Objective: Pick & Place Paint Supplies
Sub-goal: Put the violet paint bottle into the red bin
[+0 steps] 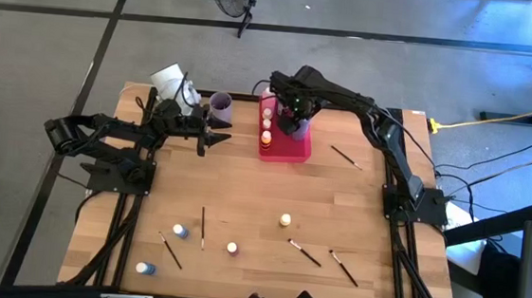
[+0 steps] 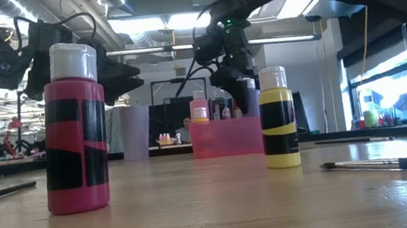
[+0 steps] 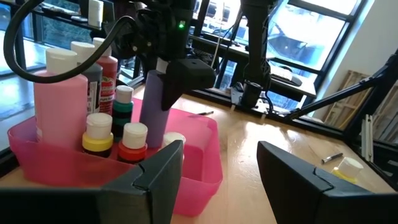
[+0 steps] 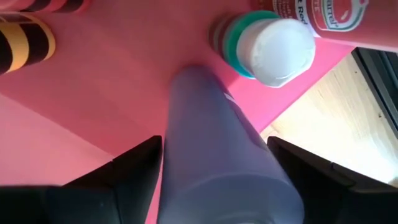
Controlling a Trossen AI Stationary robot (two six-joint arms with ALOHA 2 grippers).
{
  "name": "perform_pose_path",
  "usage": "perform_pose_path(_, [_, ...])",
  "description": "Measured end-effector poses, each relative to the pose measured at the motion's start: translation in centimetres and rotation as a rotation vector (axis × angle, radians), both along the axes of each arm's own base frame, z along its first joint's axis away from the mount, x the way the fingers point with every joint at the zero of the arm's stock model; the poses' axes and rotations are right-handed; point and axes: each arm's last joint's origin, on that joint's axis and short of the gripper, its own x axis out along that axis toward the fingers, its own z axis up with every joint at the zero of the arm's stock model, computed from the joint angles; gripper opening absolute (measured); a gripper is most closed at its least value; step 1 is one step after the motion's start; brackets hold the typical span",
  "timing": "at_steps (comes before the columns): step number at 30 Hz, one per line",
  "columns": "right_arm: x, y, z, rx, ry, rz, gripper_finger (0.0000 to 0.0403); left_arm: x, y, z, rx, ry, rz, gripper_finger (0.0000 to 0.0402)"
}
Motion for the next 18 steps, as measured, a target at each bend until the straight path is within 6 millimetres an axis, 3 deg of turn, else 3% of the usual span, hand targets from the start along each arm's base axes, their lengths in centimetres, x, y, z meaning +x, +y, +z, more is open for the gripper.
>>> perform_pose_path(11, [0.2, 0.5, 0.1, -0.016, 0.015, 0.042, 0.0291, 0.0, 0.0, -0.3, -0.028, 0.021, 0.001, 0.0203])
perform_pose_path(18, [0.8, 1.0, 2.6, -0.075, -0.028, 0.060, 0.0291, 0.0, 0.0, -0.3, -0.027, 0.021, 0.009, 0.0203])
